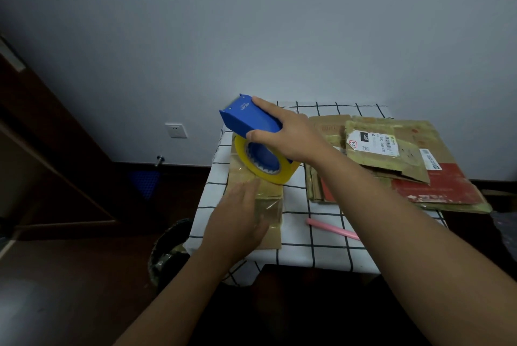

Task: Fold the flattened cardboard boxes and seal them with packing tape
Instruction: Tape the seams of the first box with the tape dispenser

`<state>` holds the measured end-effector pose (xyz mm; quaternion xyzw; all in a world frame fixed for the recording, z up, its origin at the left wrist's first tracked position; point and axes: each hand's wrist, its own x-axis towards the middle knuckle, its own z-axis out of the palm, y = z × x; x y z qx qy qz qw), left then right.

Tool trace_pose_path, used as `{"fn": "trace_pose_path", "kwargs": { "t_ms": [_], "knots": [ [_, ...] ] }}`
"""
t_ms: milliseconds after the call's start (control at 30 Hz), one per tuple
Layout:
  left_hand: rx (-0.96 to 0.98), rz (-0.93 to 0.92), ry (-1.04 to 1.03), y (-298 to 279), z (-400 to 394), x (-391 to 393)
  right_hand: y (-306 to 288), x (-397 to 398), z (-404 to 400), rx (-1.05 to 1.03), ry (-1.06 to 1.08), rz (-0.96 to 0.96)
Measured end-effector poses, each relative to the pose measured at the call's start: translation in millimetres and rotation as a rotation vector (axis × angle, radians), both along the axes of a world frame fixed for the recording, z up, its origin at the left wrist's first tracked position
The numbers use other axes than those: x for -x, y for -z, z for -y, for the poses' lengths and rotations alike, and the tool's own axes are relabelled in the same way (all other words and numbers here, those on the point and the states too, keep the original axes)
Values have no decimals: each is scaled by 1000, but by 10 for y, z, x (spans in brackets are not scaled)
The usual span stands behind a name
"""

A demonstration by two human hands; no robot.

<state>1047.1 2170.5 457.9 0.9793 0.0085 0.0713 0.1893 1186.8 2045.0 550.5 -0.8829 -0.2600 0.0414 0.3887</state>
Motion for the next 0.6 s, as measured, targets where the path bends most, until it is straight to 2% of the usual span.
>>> {"fn": "trace_pose_path", "kwargs": {
  "t_ms": [67, 133, 200, 300, 467, 600],
  "knots": [
    [28, 91, -53, 142, -109, 67, -3, -1, -10, 10, -8, 7],
    [103, 72, -75, 279, -159, 153, -2, -8, -27, 15, -13, 9],
    [312, 1, -112, 270, -106, 244, 4, -11, -43, 18, -13, 7],
    [684, 46, -243, 185, -18, 228, 15, -15, -47, 17, -1, 2],
    [782, 21, -253, 296, -61, 212, 54, -12, -43, 17, 11, 21],
    [1021, 85, -371, 370, -173, 160, 62, -21, -57, 22, 15, 30]
  ]
}}
